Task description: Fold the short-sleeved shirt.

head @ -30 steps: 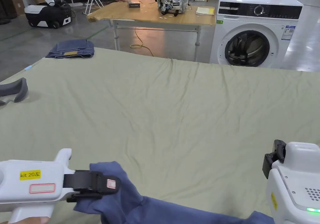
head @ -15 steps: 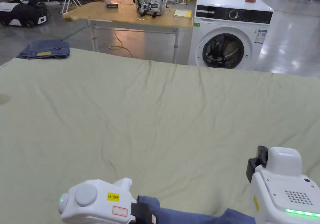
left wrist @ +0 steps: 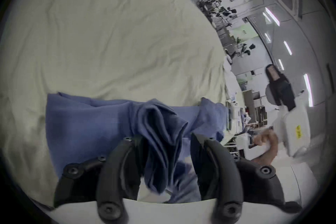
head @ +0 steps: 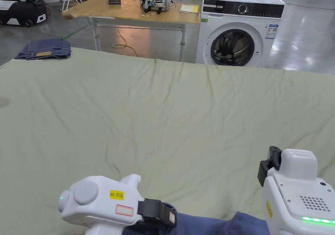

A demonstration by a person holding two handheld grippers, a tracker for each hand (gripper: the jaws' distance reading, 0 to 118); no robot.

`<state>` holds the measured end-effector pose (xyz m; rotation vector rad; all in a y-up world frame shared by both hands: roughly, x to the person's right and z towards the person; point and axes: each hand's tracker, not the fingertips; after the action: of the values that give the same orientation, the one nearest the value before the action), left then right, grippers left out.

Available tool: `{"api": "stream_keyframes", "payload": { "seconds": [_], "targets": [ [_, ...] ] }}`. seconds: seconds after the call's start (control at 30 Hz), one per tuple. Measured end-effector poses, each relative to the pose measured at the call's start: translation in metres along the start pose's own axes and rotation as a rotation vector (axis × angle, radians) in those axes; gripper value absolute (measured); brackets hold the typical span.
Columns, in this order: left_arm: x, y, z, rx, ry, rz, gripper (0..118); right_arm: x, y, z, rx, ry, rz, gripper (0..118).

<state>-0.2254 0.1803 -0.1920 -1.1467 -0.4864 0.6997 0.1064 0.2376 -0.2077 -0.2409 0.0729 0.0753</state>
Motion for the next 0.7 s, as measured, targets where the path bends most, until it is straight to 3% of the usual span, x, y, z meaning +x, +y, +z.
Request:
{"api": "stream_keyframes", "payload": {
  "seconds": [0.2,0.27,0.33,0.43,0.6,0.7],
  "targets": [
    [-0.014,0.001,0.024,0.056,-0.086,-0.005,44,0.001,-0.002,0.002,-0.007,0.001,-0.008,0],
    [-0.022,0.001,0.015,0.042,-0.097,0.037,25,0.002,-0.003,0.002,-0.011,0.003,-0.012,0],
    [-0.027,-0.003,0.0,0.026,-0.067,0.062,14,0.002,-0.004,0.002,-0.016,0.003,-0.012,0],
    [-0.03,-0.011,-0.031,-0.036,-0.017,0.057,9,0.002,-0.007,0.002,-0.024,0.004,-0.014,0],
    [-0.026,-0.02,-0.07,-0.055,-0.108,0.03,8,0.001,-0.011,0.003,-0.037,0.005,-0.005,0],
    [-0.03,-0.014,-0.081,-0.022,-0.091,0.013,8,0.002,-0.013,0.002,-0.043,0.007,-0.007,0]
  ]
}}
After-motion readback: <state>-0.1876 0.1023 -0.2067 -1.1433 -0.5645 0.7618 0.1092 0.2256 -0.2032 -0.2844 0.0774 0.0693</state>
